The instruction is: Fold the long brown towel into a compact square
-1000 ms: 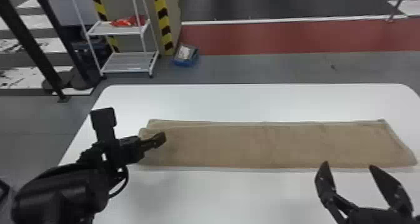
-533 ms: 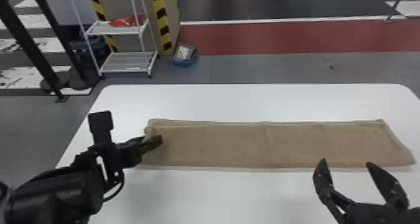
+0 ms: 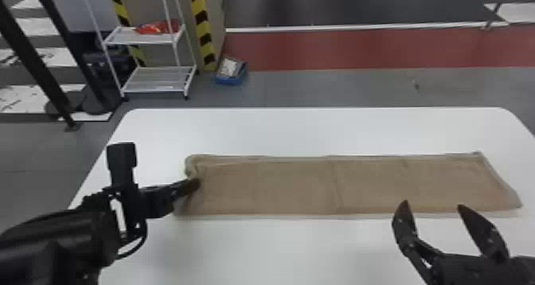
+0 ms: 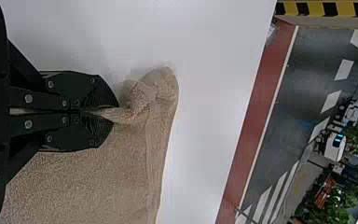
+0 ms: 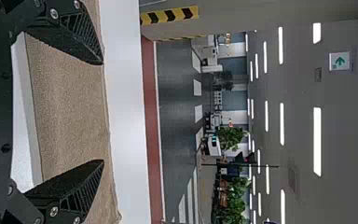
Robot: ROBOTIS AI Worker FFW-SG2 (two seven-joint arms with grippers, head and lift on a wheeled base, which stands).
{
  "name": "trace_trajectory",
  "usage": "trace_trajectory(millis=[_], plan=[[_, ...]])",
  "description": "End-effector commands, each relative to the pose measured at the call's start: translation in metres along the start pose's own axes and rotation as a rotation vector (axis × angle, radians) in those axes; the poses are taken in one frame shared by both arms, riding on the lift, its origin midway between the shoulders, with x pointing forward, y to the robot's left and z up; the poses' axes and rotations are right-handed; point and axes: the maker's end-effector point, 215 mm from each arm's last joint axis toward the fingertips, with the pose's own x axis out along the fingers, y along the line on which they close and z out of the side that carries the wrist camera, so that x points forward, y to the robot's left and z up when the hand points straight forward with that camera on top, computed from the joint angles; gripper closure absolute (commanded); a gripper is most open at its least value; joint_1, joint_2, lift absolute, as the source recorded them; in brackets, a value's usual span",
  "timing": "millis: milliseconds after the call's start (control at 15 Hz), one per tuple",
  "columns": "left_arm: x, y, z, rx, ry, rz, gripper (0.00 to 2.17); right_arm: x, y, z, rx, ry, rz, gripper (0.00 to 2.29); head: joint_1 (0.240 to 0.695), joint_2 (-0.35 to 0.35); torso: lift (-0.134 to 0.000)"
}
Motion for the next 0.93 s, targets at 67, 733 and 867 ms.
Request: trace_trajectory(millis=[67, 733, 867], plan=[[-0.033, 0.026, 0.016, -0.048, -0.032, 0.012, 2.14, 0.0, 0.0, -0.002, 0.003, 0.004, 0.0, 0.15, 0.695, 0.084, -0.122], [-0.143, 0.076, 0.087, -0.122, -0.089, 0.114, 2.14, 0.006, -0.026, -0.006, 0.026, 0.007, -0.043, 0.15, 0.695, 0.282, -0.122], [-0.13, -0.003, 0.098, -0.027, -0.079, 0.066, 2.14, 0.006, -0.028, -0.006, 0.027, 0.007, -0.047, 0.15, 0.695, 0.252, -0.122]])
